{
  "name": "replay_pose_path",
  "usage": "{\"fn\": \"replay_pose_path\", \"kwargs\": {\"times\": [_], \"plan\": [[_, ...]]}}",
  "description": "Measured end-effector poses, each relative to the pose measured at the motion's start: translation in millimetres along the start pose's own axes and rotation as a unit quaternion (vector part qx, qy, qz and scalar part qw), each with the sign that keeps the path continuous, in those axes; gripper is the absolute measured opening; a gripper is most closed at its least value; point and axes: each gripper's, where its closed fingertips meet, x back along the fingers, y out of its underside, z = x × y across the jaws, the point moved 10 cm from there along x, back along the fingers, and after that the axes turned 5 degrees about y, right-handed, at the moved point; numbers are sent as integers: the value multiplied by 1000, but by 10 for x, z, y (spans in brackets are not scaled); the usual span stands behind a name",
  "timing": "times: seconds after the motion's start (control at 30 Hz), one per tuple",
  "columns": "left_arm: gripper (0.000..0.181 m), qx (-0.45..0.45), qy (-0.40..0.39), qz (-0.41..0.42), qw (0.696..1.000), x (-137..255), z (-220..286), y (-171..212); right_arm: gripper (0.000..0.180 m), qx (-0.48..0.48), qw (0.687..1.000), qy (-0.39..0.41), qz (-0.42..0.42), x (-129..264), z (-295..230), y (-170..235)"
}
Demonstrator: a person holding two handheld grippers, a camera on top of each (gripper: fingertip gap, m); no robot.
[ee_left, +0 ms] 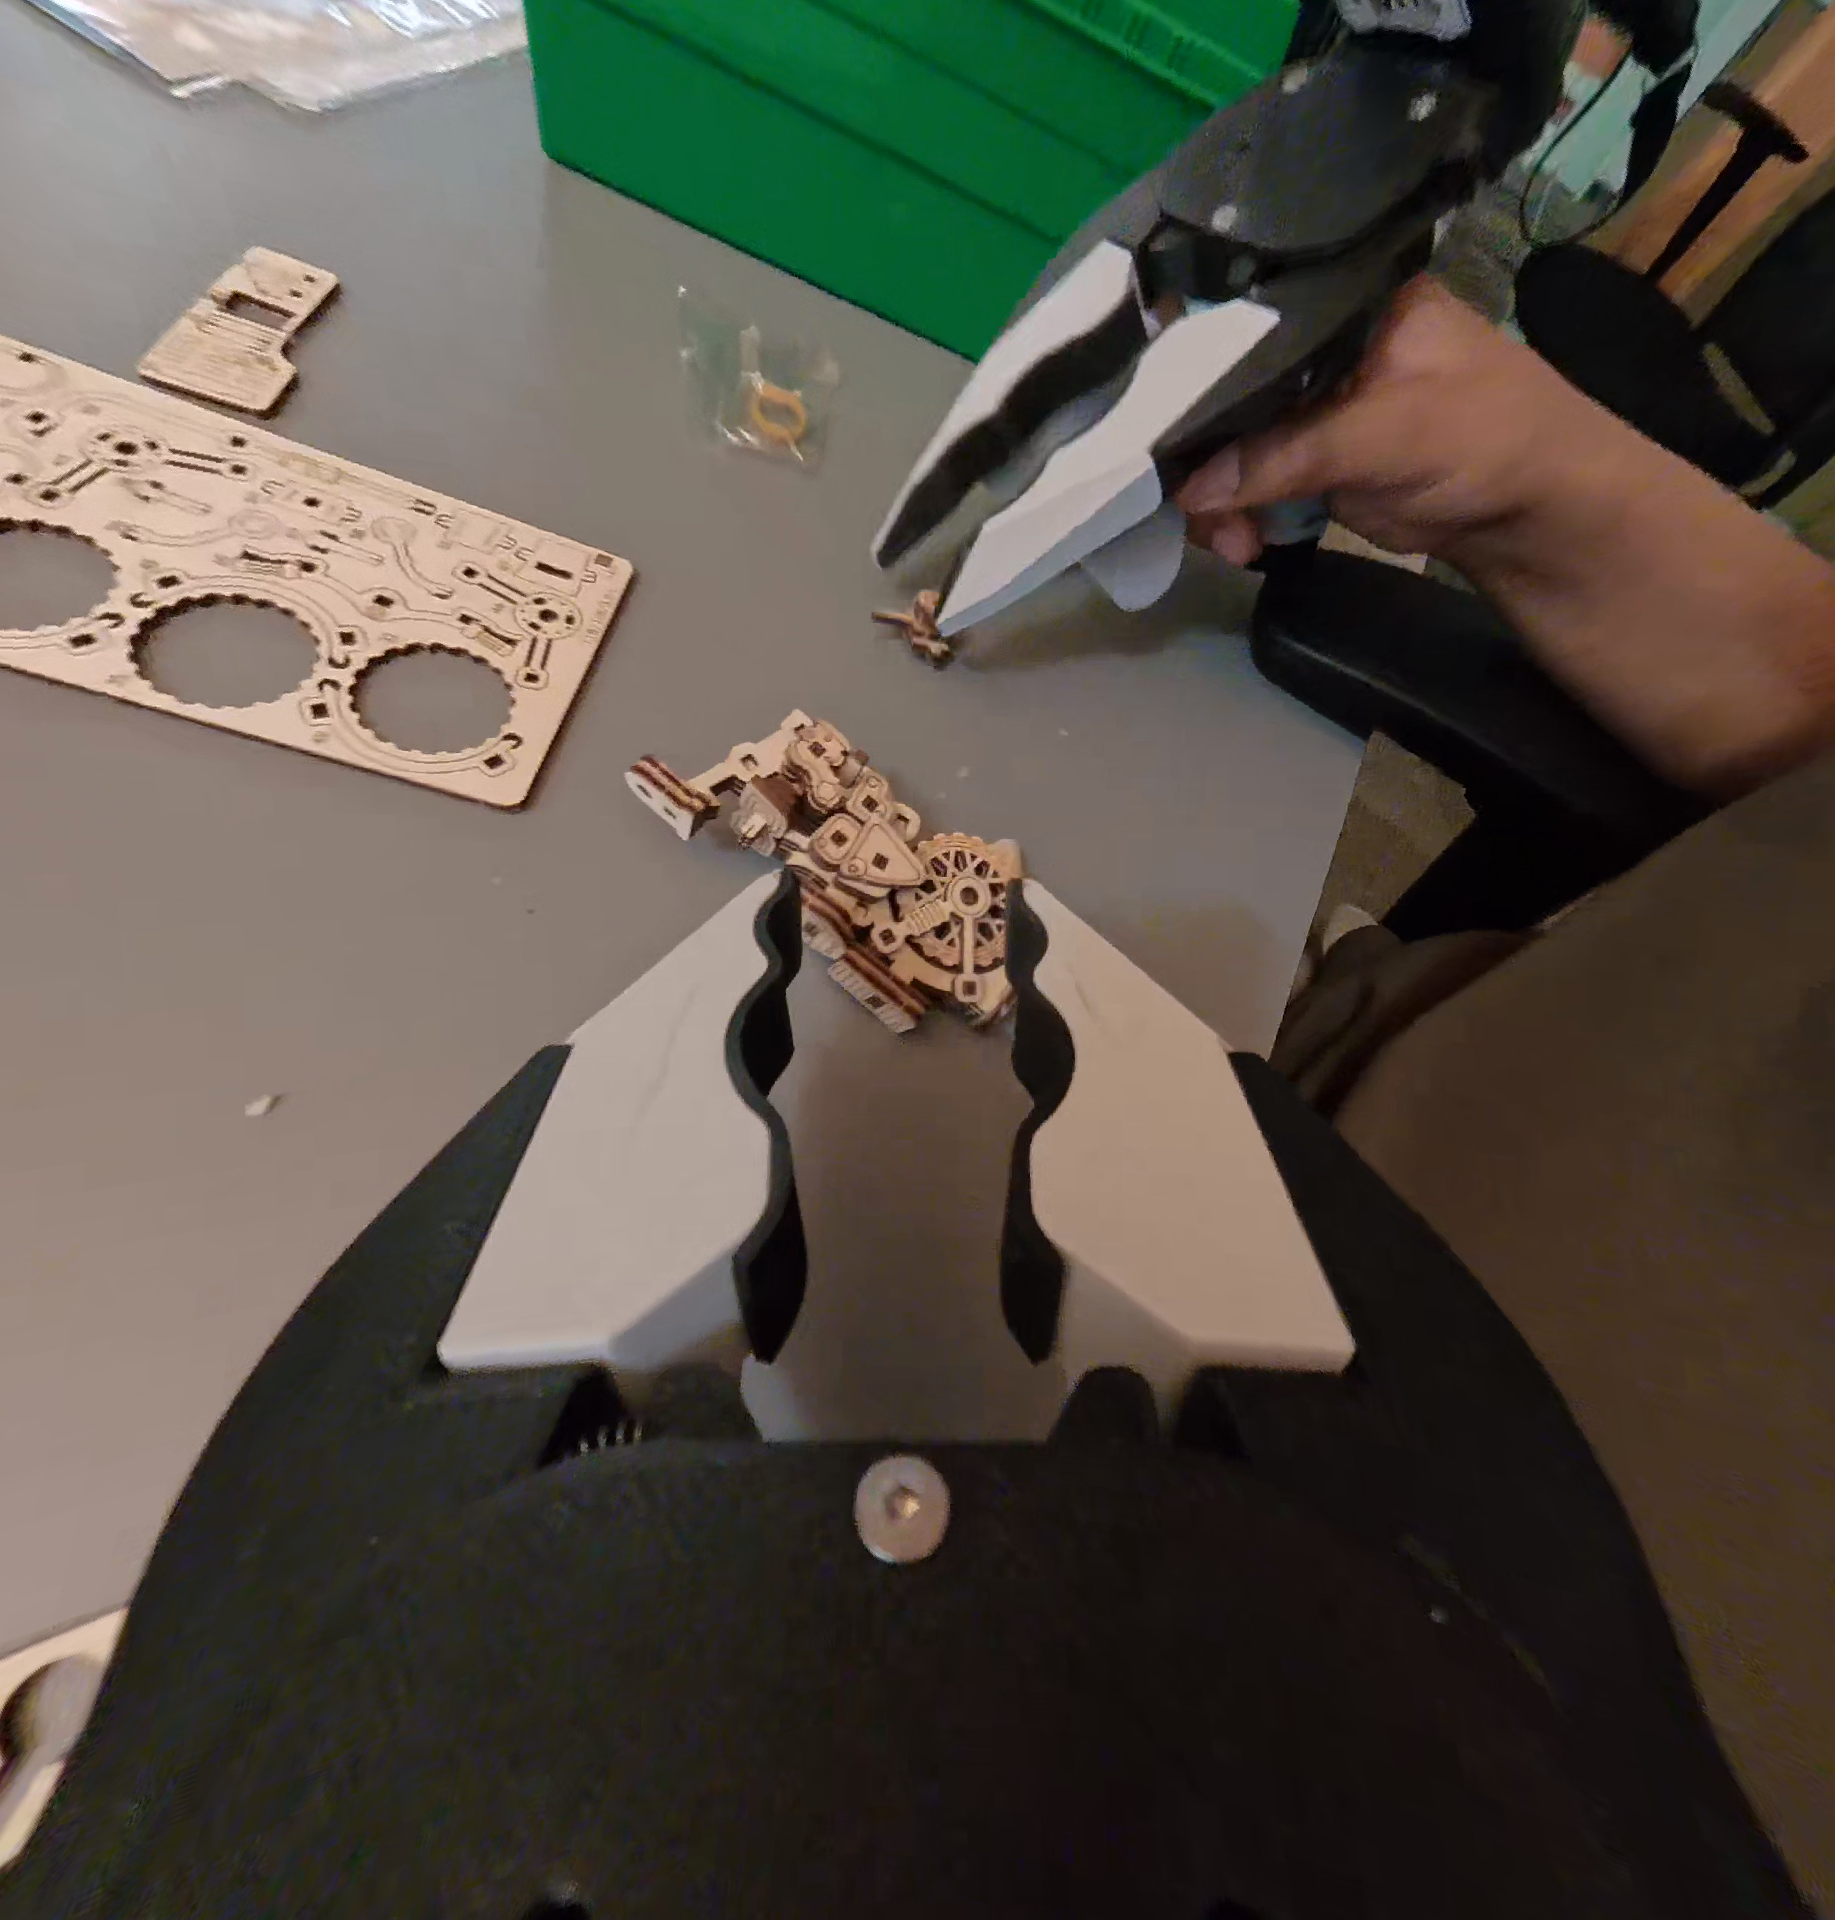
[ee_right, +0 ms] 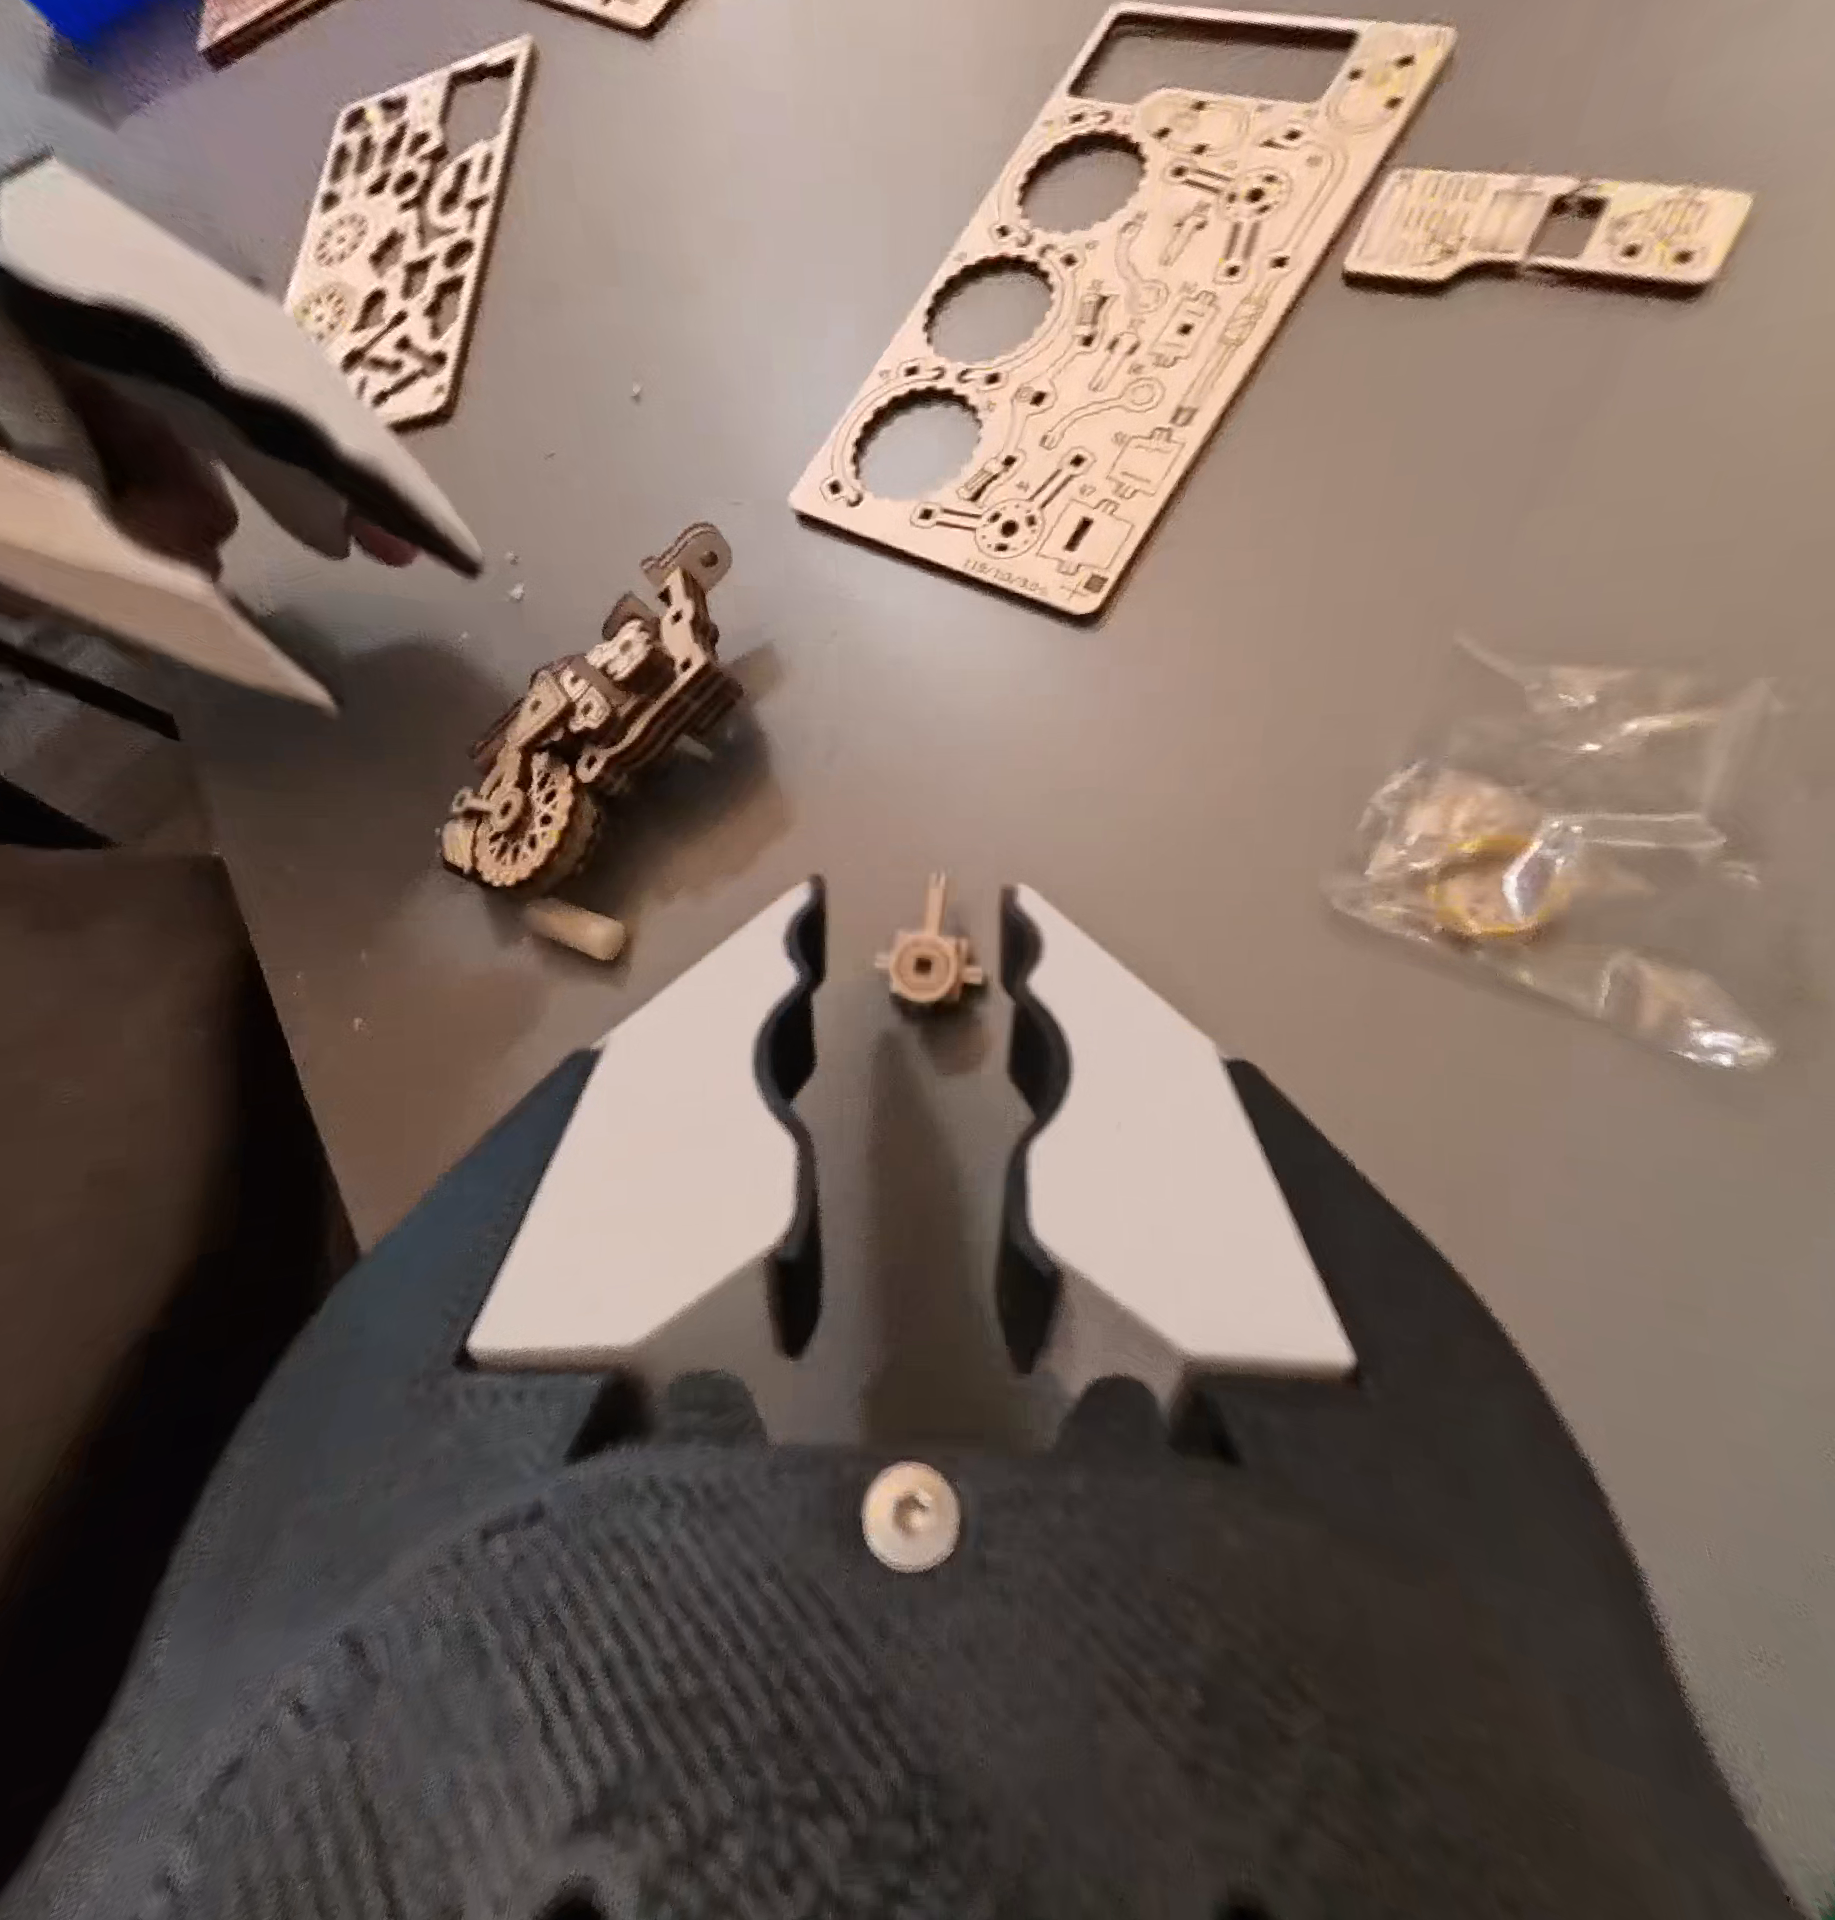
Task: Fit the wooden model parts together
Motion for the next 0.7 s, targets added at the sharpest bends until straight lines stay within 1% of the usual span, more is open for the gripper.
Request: {"fn": "replay_pose_path", "kwargs": {"times": [0.03,0.07,0.17,0.2,0.27,0.33,0.37,0.4,0.47,0.53,0.57,0.6,0.63,0.7], "plan": [[38,-6,-3,-5,1000,-32,14,2,40,-10,1000,4,1,7,20,-6],[38,-13,-8,-10,1000,-59,23,5,45,-17,1000,9,5,26,37,-11],[38,-32,-30,-21,999,-108,21,28,44,-23,999,6,40,135,16,-50],[38,-33,-32,-23,999,-119,19,38,40,-28,998,-16,59,163,-32,-79],[38,-29,-31,-25,999,-135,19,55,33,-59,988,-101,97,164,-173,-135],[38,-20,-28,-22,999,-137,26,64,31,-97,976,-173,91,72,-288,-137],[38,-17,-29,-18,999,-132,28,66,33,-108,973,-189,72,2,-327,-115],[37,-16,-28,-15,999,-123,32,66,37,-116,974,-188,49,-63,-352,-95],[35,-17,-25,-8,1000,-103,44,68,39,-116,979,-167,31,-148,-376,-90],[34,-21,-3,-9,1000,-101,73,80,41,-119,981,-150,31,-212,-371,-102],[36,-23,24,-11,999,-110,106,89,45,-125,981,-145,27,-249,-360,-108],[38,-21,48,-12,999,-121,131,98,53,-134,980,-145,26,-287,-346,-116],[39,-16,54,-12,998,-134,141,103,60,-150,977,-147,31,-323,-326,-124],[40,-20,51,-12,998,-153,146,105,60,-190,967,-165,42,-386,-289,-125]]}}
